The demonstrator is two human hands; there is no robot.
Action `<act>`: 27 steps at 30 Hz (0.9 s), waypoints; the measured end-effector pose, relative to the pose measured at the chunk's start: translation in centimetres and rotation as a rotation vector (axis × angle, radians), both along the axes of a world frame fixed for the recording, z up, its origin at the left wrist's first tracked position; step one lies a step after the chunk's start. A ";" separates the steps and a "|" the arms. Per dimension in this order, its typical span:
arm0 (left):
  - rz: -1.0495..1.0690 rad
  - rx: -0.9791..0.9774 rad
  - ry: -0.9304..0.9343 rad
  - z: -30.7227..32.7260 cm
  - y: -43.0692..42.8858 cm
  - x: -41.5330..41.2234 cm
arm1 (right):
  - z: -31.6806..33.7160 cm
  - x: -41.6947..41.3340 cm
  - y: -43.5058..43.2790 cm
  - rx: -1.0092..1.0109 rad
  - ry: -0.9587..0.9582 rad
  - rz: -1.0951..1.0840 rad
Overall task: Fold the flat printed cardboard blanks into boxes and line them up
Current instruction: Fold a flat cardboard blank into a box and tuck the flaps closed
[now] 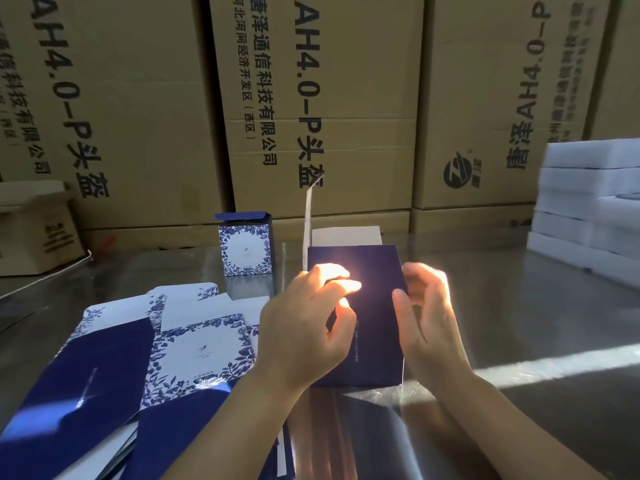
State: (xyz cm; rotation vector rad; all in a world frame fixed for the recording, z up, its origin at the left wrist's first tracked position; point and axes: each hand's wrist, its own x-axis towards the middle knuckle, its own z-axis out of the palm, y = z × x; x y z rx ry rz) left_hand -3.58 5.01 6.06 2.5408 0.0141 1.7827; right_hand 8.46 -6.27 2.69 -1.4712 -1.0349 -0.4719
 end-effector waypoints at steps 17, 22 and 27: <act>0.151 -0.155 0.090 -1.0 0.8 0.4 | -0.2 -0.3 -0.1 -0.184 -0.176 -0.066; 0.165 -0.282 0.107 -1.4 1.3 0.6 | 0.1 -0.1 -0.3 -0.157 -0.108 -0.057; 0.200 -0.289 0.216 -2.1 1.6 1.1 | 0.2 -0.5 -0.4 -0.249 -0.179 -0.158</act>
